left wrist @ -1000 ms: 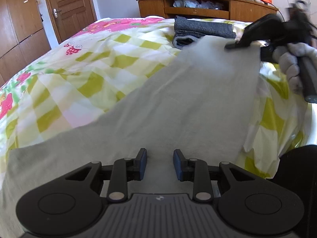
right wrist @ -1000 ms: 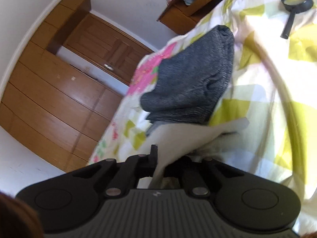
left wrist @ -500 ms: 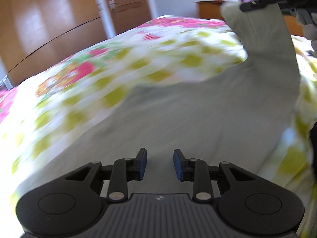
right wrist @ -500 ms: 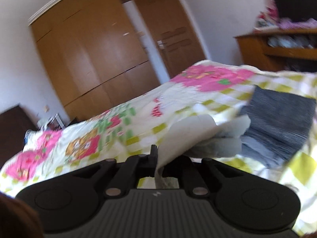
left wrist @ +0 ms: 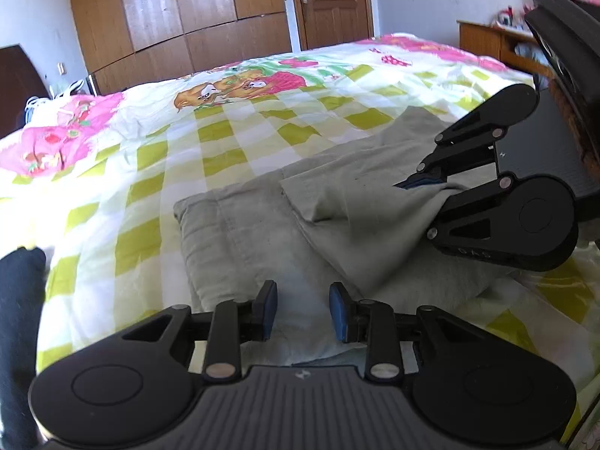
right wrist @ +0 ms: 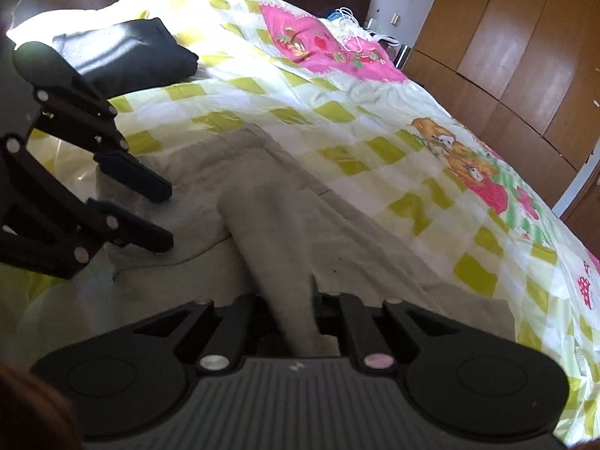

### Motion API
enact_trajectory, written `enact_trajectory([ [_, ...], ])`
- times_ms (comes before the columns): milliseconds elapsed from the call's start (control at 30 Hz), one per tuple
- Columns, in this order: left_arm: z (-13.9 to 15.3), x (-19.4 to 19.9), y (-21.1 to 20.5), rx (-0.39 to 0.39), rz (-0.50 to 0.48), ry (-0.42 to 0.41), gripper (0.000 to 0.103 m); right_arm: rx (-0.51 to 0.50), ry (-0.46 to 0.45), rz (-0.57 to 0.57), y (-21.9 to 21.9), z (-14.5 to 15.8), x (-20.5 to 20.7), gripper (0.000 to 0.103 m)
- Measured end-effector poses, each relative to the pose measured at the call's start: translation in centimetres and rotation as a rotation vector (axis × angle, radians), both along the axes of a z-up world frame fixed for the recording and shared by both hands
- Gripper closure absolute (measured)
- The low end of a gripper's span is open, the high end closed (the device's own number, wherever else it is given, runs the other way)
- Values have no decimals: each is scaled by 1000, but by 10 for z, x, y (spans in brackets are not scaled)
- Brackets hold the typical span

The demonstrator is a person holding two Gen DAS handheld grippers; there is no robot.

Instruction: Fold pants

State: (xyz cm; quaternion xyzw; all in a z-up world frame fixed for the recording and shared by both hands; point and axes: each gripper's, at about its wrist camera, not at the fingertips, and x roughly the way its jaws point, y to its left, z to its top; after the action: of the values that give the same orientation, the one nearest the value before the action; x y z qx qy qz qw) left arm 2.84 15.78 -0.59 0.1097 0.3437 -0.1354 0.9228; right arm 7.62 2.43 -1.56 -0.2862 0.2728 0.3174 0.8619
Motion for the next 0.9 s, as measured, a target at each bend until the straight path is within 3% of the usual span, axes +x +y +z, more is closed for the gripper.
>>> enact_trajectory([
  [100,-2,1,5,-45,9,-14,59,7,25,-32,1,6,0,94],
  [300,0,-7,10,-90,11,-37,59,-27,-29,-31,23,16,4,98],
  [400,1,-9,12,-98,-3,-47,59,123,87,-160,18,38,26,101],
  [500,1,-12,15,-105,-1,-44,59,243,55,-199,20,69,32,101],
  [567,1,-16,19,-106,6,-42,59,257,20,-143,35,79,28,101],
  [633,2,-20,23,-107,17,-34,59,217,19,-83,54,69,25,100],
  [733,3,-27,28,-101,31,-31,59,102,65,-2,81,30,20,99],
  [800,6,-32,29,-95,29,-29,58,47,90,26,88,9,13,91],
  [900,9,-38,30,-66,17,-24,57,62,122,66,83,8,1,87],
])
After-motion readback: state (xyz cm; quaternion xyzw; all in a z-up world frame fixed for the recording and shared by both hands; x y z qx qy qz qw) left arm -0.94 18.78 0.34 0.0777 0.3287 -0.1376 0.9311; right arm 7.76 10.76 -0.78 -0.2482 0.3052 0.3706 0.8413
